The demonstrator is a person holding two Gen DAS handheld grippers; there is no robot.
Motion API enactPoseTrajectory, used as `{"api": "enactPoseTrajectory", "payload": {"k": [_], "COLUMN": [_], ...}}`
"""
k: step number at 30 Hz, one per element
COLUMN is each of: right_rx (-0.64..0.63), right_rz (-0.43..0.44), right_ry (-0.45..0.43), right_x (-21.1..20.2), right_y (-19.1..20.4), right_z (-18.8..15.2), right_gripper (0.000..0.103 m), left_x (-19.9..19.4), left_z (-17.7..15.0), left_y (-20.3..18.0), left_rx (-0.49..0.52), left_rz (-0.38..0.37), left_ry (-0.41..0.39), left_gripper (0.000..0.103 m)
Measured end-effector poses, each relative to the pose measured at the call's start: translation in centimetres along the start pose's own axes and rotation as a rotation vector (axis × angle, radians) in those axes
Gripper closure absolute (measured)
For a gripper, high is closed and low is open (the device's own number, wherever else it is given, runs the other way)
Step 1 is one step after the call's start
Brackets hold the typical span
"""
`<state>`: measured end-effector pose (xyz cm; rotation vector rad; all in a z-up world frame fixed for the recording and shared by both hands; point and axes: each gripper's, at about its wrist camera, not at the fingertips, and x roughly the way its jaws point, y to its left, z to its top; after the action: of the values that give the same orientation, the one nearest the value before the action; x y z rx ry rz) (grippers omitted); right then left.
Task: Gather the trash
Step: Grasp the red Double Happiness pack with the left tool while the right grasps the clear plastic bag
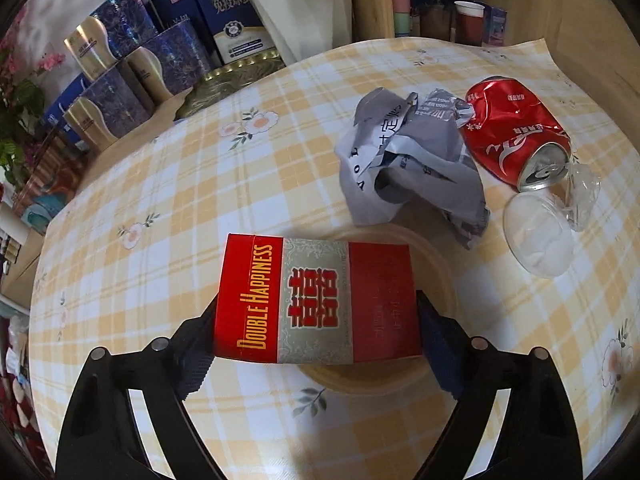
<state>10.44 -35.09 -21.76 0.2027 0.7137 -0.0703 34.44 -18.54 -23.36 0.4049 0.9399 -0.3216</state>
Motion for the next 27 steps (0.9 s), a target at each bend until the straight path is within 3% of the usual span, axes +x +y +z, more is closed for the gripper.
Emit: {"api": "enactPoseTrajectory", "payload": {"k": [4, 11, 13, 17, 21, 27], "right_rx": [-0.026, -0.067, -0.057, -0.079, -0.091, 0.019], "right_rz": [0.019, -0.034, -0.024, -0.070, -0.078, -0.060], "right_ry": [-0.009, 0.033, 0.055, 0.134, 0.192, 0.224], "right_x": [0.6, 4.5, 5.9, 9.8, 12.6, 14.6], "right_y": [-0.2, -0.7, -0.9, -0.7, -0.4, -1.1], "right_z": [1.8, 6.5, 7.5, 9.2, 9.8, 10.0], "right_gripper": [0.006, 0.008, 0.019, 0.024, 0.034, 0.063], "left_x": [-2.6, -8.2, -9.8, -12.4, -13.9, -15.9], "left_z": [-0.5, -2.6, -3.9, -7.0, -10.3, -14.7], "left_y": [1.0, 3.0, 3.9, 5.2, 6.2, 7.7], "left_rx": [-0.017, -0.040, -0.077, -0.141, -0.193, -0.273], "left_rz": [-0.032, -0.101, -0.132, -0.190, -0.221, -0.295], "left_ry": [-0.083, -0.224, -0.253, -0.312, -0.315, -0.313], "left_gripper": [0.016, 0.016, 0.016, 0.016, 0.016, 0.016]}}
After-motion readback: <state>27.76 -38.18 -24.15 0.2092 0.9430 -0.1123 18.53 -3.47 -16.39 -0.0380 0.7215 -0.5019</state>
